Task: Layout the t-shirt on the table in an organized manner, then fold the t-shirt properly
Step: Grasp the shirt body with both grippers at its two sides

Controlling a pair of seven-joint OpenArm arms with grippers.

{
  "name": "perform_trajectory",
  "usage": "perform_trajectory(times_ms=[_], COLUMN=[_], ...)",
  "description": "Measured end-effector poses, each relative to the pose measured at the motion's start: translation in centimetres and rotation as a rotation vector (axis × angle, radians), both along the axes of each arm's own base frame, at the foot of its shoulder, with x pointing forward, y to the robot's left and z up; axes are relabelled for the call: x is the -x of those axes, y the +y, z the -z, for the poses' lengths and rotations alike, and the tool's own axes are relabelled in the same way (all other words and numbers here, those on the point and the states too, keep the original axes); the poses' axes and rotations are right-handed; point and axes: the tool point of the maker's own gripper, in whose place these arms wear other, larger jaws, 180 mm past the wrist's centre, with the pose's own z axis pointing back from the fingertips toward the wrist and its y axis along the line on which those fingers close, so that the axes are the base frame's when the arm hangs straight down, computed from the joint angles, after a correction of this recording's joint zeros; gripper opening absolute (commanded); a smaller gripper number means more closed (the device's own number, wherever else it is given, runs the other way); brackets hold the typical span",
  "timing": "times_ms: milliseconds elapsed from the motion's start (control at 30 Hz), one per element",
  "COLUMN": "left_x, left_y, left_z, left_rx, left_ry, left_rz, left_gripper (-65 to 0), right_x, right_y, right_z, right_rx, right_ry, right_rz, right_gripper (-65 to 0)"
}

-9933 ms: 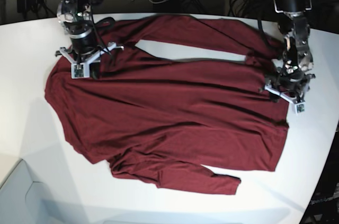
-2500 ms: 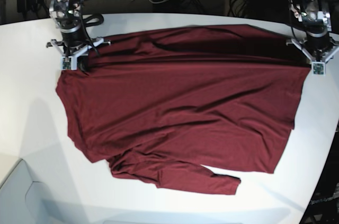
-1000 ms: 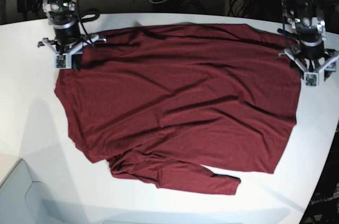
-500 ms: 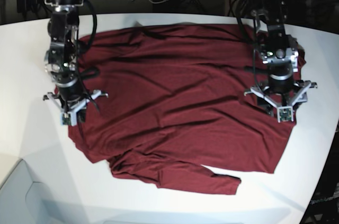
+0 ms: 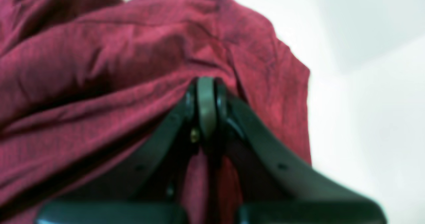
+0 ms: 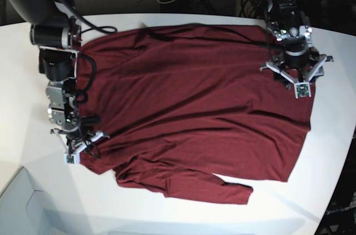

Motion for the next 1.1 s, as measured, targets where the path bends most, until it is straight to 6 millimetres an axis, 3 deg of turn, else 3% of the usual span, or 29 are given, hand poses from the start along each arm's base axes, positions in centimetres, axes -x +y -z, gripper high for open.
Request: perform_trajectory(times_ms=[133,233,400,667,833,933,1100], left_x=[1.3,1.1,1.5,-3.3,-6.0,-7.1,-6.2], left_y=[1.2,1.0,0.9,0.5,-0.1,-1.0,-1.9], left_z=[0.4,0.2,0.7,-3.1,-4.4,-2.8,1.4], left_rx=[-0.008,-0.008,0.000,0.006,0.037,0.061,0.097], left_ry=[0.026,0.011,0.028,-0.110,-0.171,-0.137,-0.021], left_rz=[-0.035,-0.029,-0.033,-0.026,-0.033,-0.008,0.002], left_gripper=[-31.9,-31.9,-31.9,-31.9,-31.9,-31.9,-31.9], right_x=[-0.1,-0.4,-0.1,-0.3,-0.4,-0.3,0.4], right_y=[-0.8,-1.2,-4.1,-4.2,-4.2,-4.3,-4.4], right_z=[0.0,-0.3,-0.6,-1.7,-2.0,-2.0,-3.3], right_rx=[-0.011,0.001,0.110,0.129,0.129,0.129,0.161], right_ry=[-0.078,-0.096,-0.088,-0.190,-0.204,-0.204,-0.274], right_rz=[0.023,0.040,0.159,0.156,0.159,0.161,0.144], right_gripper=[-65.0,-65.0,-65.0,-65.0,-65.0,-65.0,-65.0])
